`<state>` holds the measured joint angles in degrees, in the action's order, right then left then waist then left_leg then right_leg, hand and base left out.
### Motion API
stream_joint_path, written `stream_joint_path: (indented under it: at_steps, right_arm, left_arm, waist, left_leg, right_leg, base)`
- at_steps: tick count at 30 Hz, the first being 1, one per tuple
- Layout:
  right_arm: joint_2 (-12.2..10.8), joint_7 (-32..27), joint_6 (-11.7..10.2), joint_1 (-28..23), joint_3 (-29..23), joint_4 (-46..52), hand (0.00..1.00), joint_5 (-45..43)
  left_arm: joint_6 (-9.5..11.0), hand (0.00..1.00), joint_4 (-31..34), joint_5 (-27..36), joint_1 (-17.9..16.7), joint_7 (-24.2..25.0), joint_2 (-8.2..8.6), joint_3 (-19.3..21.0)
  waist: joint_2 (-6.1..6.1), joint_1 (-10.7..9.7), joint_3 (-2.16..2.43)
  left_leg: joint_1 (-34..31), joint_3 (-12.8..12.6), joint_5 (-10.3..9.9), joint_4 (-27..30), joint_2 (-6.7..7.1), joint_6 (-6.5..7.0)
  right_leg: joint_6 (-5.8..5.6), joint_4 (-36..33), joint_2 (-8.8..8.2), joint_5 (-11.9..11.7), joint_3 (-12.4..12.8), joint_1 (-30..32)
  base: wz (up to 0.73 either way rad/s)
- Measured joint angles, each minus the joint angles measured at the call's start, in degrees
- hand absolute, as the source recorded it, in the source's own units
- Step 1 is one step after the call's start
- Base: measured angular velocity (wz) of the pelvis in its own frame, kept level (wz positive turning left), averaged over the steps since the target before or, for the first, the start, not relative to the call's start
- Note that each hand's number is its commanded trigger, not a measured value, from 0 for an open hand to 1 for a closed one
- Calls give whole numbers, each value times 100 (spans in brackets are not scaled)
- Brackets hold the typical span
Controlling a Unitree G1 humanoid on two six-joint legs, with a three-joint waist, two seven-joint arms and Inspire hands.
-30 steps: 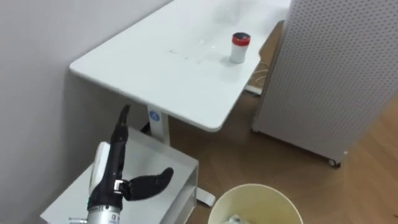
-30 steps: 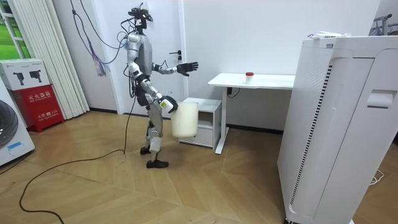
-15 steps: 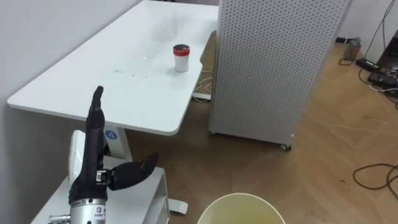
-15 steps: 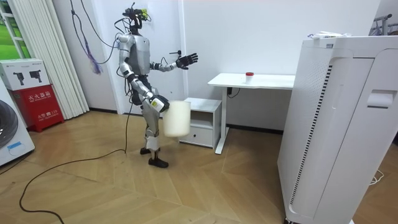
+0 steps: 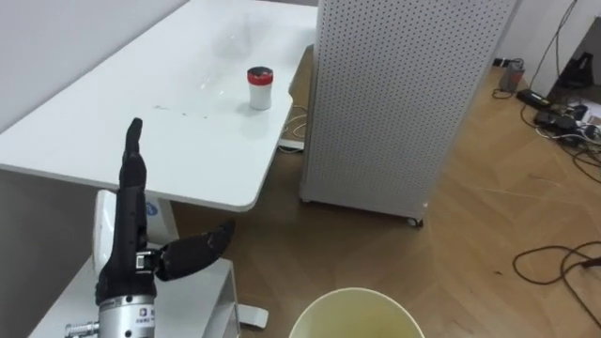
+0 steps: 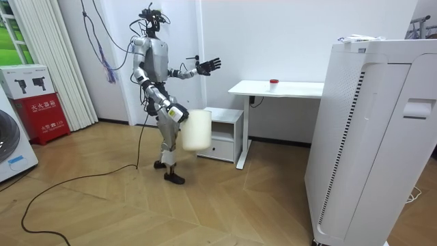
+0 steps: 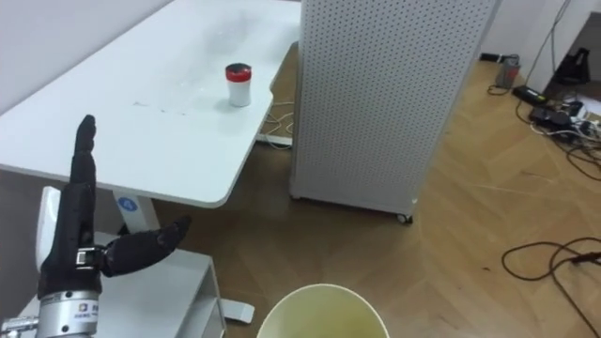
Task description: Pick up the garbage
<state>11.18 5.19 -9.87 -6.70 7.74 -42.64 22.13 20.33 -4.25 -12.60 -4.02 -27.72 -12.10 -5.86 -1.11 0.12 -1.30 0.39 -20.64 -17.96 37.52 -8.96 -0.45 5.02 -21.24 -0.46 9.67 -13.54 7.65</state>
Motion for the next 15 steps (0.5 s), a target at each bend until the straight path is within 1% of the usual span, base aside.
stream_joint_path:
  at_steps: [1, 2, 3, 4, 5, 6, 7, 8, 9, 10, 11, 12, 13, 14, 15]
  right_arm:
    - [-2, 2, 2, -3, 4, 0, 100, -25]
    - [-7, -5, 7, -4, 4, 11, 100, -95]
    - [-6, -22, 7, -2, -1, 25, 100, -126]
    - [-6, -28, 9, -4, -1, 25, 100, -126]
    - [-5, -72, 11, -4, -3, 24, 100, -130]
    - [-3, -97, 12, -4, -7, 23, 100, -125]
    - [12, -132, 15, -4, -9, 22, 100, -103]
    - [25, -142, 48, -6, -9, 15, 100, -86]
    - [24, -142, 116, -29, 10, 9, 100, -91]
    - [24, -139, 124, -40, 16, 9, 100, -91]
    - [20, -126, 123, -45, 29, 10, 100, -94]
    - [30, -116, 119, -80, 31, 14, 100, -101]
    - [39, -122, 117, -116, 20, 13, 100, -100]
    - [43, -139, 117, -163, 8, 5, 100, -98]
    - [35, -146, 117, -173, 13, 7, 100, -99]
  left_arm:
    - [0, 0, -48, -1, -9, 2, 7, -1]
    - [1, 0, -105, 1, -60, 4, 24, -1]
    - [5, 0, -126, 11, -67, 3, 42, -4]
    - [7, 0, -127, 27, -72, -7, 47, -4]
    - [16, 0, -129, 66, -86, -57, 54, 0]
    - [18, 0, -130, 73, -88, -85, 58, 7]
    - [35, 0, -137, 74, -87, -100, 58, 32]
    - [85, 0, -186, 66, -82, -126, 60, 39]
    - [126, 0, -280, 68, -95, -138, 71, 43]
    - [126, 0, -292, 67, -102, -138, 76, 44]
    - [130, 0, -291, 64, -109, -135, 64, 52]
    - [129, 0, -295, 64, -111, -100, 59, 50]
    - [129, 0, -298, 62, -124, -72, 82, 50]
    - [129, 0, -299, 62, -154, -42, 115, 51]
    - [132, 0, -285, 66, -206, -30, 110, 53]
  waist:
    - [8, 16, -4]
    - [44, 39, 12]
    - [22, 48, 0]
    - [18, 71, 1]
    - [-1, 189, 5]
    - [0, 199, 7]
    - [-1, 230, 11]
    - [64, 230, 41]
    - [66, 310, 85]
    - [76, 320, 109]
    - [57, 363, 132]
    - [6, 316, 120]
    - [0, 310, 120]
    - [-26, 308, 105]
    - [-46, 342, 100]
  left_leg:
    - [-175, 203, 105, 349, -25, -68]
    - [-512, 664, 103, 715, 30, -61]
    - [-868, 932, 34, 650, 151, 21]
    - [-1040, 1013, 35, 565, 211, 18]
    - [-1368, 1064, 65, 239, 312, -22]
    - [-1511, 1092, 115, -38, 390, -48]
    - [-1737, 1260, 344, -737, 497, -93]
    - [-1875, 1407, 732, -1373, 559, -47]
    - [-1885, 1540, 1142, -1733, 631, -22]
    - [-1832, 1582, 1317, -1807, 676, -24]
    - [-1766, 1574, 1486, -1857, 737, 64]
    - [-1712, 1445, 1583, -1848, 760, 125]
    - [-1695, 1357, 1664, -1821, 746, 211]
    - [-1670, 1269, 1622, -1670, 774, 315]
    - [-1671, 1256, 1493, -1533, 791, 292]
  right_leg:
    - [19, -57, 11, 47, 57, -21]
    - [41, -108, 41, 128, 162, -55]
    - [-25, -135, 60, 225, 275, -63]
    - [-22, -139, 59, 239, 357, -69]
    - [-25, -131, 58, 248, 502, -85]
    - [-30, -128, 55, 256, 547, -96]
    - [-36, -150, 41, 308, 565, -126]
    - [-67, -217, 39, 405, 564, -125]
    - [-155, -330, -16, 550, 571, -148]
    - [-206, -400, -58, 623, 553, -156]
    - [-317, -546, -89, 750, 487, -195]
    - [-392, -656, -204, 868, 342, -256]
    - [-390, -698, -252, 942, 244, -309]
    - [-353, -756, -366, 1034, 214, -341]
    - [-378, -716, -392, 1122, 342, -371]
  base:
    - [-26]
    - [-27]
    - [-30]
    - [-49]
    - [-51]
    - [-52]
    - [-35]
    - [-48]
    - [-52]
    - [-49]
    - [-16]
    - [0]
    - [21]
    - [6]
    - [-8]
